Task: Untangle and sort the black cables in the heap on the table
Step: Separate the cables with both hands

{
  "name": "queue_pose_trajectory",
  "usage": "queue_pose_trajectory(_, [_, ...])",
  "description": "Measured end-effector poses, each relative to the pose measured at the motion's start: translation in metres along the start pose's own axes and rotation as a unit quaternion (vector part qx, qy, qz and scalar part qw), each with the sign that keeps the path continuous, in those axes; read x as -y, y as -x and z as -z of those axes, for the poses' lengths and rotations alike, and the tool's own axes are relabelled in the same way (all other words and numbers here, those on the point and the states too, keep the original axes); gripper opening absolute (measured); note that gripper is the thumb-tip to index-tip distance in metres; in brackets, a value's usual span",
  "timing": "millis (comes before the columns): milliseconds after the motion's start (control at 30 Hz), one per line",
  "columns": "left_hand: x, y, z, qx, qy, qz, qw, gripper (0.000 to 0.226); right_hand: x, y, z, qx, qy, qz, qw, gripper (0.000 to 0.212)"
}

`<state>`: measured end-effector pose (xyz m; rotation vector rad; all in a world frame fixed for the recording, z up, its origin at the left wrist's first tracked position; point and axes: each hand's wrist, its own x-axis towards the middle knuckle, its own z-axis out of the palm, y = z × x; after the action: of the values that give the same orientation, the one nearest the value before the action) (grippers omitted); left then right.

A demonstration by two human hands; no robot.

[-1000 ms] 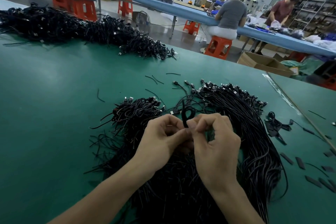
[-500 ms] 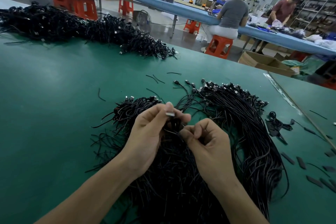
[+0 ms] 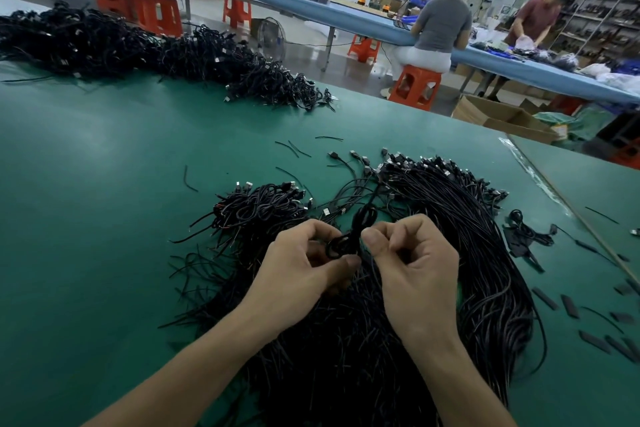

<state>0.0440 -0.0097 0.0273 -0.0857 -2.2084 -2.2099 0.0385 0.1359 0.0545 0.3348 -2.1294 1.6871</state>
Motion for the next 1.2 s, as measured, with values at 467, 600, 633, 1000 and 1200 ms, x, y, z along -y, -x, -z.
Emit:
queue_pose_trajectory(467, [-0.007,-0.007,0.004,0.057,0.088,-0.045,0.993,0.041,-0.015,0.011,-0.012,0.130,-0.170,-0.142,0.966,0.040])
queue_pose_trajectory(600, [-0.006,-0.019,0.013,0.027,-0.070,-0.100,0.992,0.041,-0.032,0.000,0.008,0.150,-0.001,-0.135,0.979,0.021])
queue_pose_trajectory(633, [-0.006,-0.025,0.017,0.002,-0.110,-0.110,0.988,0.039,-0.040,-0.004,0.016,0.139,0.102,-0.123,0.977,0.017])
queue_pose_trajectory(1000, [0.021,-0.081,0.055,-0.054,-0.598,-0.061,0.797,0.057,-0.105,-0.019,0.041,0.170,0.435,-0.263,0.844,0.031])
queue_pose_trajectory(1200, [0.030,-0.080,0.066,0.015,-0.654,-0.012,0.756,0.071,-0.104,-0.028,0.034,0.148,0.472,-0.275,0.825,0.021])
